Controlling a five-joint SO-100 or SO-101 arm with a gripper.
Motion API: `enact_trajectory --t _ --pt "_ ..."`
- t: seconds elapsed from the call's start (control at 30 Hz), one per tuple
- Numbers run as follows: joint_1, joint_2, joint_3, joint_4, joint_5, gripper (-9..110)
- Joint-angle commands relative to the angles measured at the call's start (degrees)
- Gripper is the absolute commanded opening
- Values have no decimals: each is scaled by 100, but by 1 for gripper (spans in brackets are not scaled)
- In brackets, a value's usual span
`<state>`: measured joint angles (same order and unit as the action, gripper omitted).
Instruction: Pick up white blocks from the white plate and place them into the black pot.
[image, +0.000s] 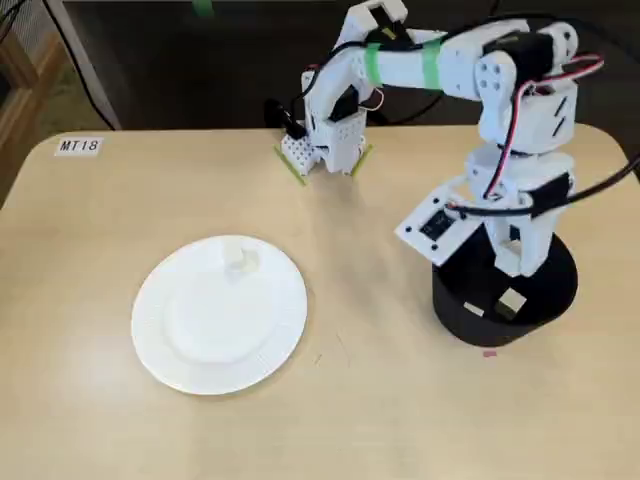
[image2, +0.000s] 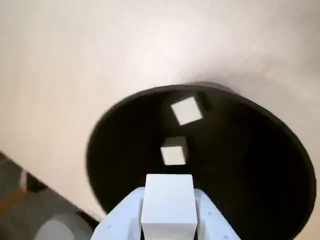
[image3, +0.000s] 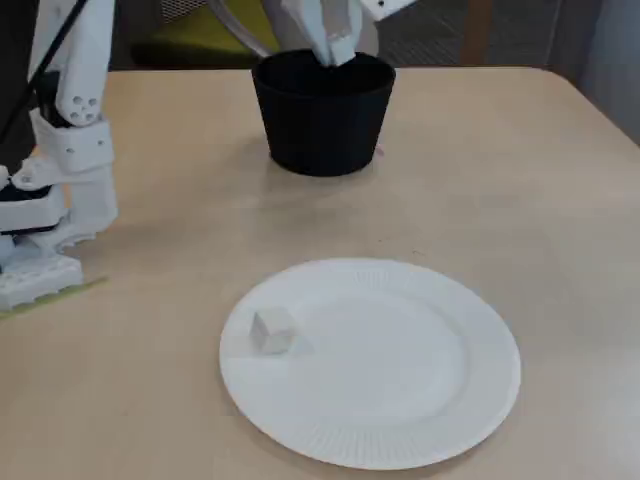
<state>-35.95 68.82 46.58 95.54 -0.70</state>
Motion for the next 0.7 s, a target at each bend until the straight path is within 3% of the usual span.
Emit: enact_trajectory --t 0.0,0.07,0.17,0.27,0.33,0.4,0.47,0.67 --pt "-149 360 176 -44 -132 -2" --pt "-158 360 176 -88 -176 -2" --pt "-211 545 185 -105 -677 32" --pt "-149 650 185 -97 -729 39" --pt "-97 686 185 -79 -686 36" --pt "-44 703 185 -70 -580 25" --pt "53 703 185 -62 -299 -1" --pt "1116 1477 905 -44 220 -2"
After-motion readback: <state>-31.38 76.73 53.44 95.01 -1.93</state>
